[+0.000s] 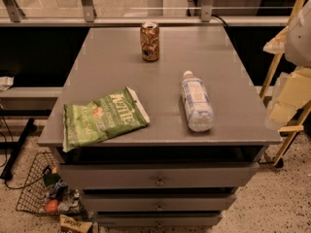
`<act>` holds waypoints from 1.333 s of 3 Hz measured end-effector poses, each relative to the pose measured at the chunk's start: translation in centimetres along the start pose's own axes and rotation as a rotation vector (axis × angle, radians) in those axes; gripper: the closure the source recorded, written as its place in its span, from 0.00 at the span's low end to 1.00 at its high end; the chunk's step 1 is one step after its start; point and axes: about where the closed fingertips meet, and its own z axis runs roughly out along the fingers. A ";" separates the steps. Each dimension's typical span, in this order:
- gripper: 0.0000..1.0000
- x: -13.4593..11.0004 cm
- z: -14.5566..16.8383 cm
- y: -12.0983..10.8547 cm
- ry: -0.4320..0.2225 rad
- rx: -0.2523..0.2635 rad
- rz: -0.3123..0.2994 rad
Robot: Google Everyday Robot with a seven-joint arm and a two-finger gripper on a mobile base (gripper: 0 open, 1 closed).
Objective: Place blue plastic bottle upright
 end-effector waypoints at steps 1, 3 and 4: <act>0.00 0.0 0.0 0.0 0.000 0.000 0.000; 0.00 -5.7 1.3 -3.4 -0.074 0.035 0.180; 0.00 -6.1 1.3 -3.6 -0.082 0.035 0.272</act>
Offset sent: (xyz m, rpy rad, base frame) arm 0.0682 0.0562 0.0172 0.1617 -0.0050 -0.3370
